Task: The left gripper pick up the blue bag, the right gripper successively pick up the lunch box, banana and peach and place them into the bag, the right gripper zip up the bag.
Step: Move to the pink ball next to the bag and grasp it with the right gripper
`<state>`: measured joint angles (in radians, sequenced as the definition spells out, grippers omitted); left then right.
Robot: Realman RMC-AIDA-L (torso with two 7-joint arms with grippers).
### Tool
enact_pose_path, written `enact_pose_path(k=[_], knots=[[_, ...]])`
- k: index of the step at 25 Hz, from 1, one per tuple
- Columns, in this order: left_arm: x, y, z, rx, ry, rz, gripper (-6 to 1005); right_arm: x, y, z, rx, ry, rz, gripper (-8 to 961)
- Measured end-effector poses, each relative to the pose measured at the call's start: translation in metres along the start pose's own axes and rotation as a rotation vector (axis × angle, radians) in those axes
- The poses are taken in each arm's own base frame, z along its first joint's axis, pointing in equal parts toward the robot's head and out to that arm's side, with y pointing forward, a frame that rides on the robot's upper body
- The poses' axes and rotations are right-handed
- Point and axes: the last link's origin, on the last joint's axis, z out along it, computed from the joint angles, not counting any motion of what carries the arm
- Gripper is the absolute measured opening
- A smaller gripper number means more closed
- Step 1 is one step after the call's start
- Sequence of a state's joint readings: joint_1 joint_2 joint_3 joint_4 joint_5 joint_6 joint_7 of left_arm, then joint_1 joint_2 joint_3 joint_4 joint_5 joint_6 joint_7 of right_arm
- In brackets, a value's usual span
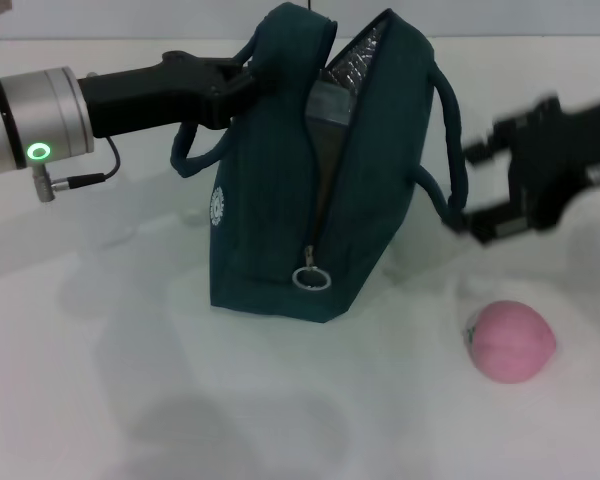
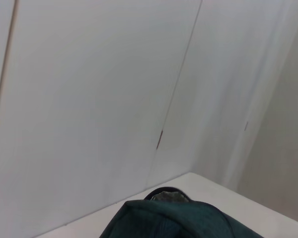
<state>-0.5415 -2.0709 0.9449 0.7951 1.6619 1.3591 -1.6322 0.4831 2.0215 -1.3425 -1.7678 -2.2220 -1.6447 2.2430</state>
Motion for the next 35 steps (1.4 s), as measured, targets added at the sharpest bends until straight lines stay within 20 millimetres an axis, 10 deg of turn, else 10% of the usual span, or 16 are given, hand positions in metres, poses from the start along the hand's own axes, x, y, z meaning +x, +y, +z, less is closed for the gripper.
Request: enact_pose_path(k=[11,35], knots=[[0.007,0.001,0.010,-0.022,-0.002,0.014,40,0.049,-0.005,0.020,-0.018,0.180,0.147,712],[0.011,-0.002,0.019,0.006,0.000,0.019,41,0.076,0.001,0.068,-0.124,0.338,0.175,719]])
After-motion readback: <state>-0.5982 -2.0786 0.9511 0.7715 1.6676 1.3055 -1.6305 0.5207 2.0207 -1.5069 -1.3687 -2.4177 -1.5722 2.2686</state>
